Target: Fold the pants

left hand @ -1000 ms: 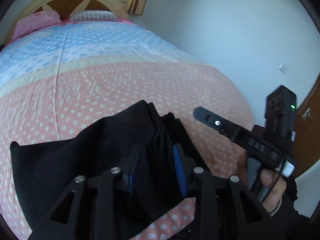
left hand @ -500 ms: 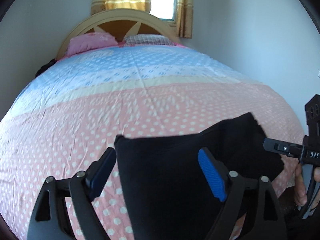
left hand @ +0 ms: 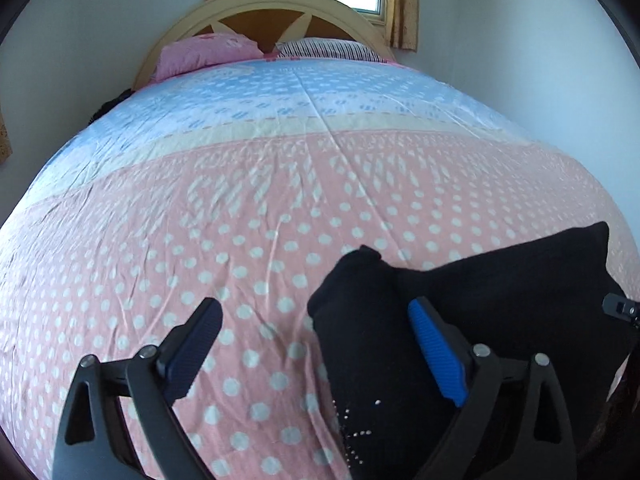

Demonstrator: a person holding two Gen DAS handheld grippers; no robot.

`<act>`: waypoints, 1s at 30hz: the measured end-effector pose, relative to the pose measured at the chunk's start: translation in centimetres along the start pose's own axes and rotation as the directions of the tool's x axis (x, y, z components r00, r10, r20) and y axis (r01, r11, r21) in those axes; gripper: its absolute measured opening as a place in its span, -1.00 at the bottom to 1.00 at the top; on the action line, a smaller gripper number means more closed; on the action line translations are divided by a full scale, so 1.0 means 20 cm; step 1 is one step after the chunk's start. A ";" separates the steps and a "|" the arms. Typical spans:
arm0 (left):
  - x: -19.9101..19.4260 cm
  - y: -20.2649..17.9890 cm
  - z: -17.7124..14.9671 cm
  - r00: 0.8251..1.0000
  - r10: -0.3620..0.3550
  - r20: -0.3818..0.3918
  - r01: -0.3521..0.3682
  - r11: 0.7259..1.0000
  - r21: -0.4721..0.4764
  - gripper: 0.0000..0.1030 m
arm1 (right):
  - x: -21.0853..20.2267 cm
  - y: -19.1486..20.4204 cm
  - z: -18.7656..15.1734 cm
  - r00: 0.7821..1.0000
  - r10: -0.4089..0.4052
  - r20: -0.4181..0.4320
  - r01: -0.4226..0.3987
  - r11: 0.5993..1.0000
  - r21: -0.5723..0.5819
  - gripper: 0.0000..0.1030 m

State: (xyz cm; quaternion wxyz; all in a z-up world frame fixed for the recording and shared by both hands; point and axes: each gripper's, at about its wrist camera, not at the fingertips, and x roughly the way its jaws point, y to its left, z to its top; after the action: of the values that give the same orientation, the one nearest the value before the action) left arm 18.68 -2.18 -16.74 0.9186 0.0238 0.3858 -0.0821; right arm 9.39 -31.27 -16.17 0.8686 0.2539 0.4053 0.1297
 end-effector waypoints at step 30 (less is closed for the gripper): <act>-0.29 -0.07 -0.18 0.995 -0.043 0.086 0.036 0.997 0.073 0.97 | -0.02 0.21 -0.19 0.986 -0.155 -0.064 0.125 0.934 -0.336 -0.18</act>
State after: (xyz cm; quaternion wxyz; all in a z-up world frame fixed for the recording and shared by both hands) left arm 11.95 -2.37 -15.03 0.9313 0.0454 0.3425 -0.1150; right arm 6.12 -26.67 -15.59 0.8869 0.0690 0.4333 0.1448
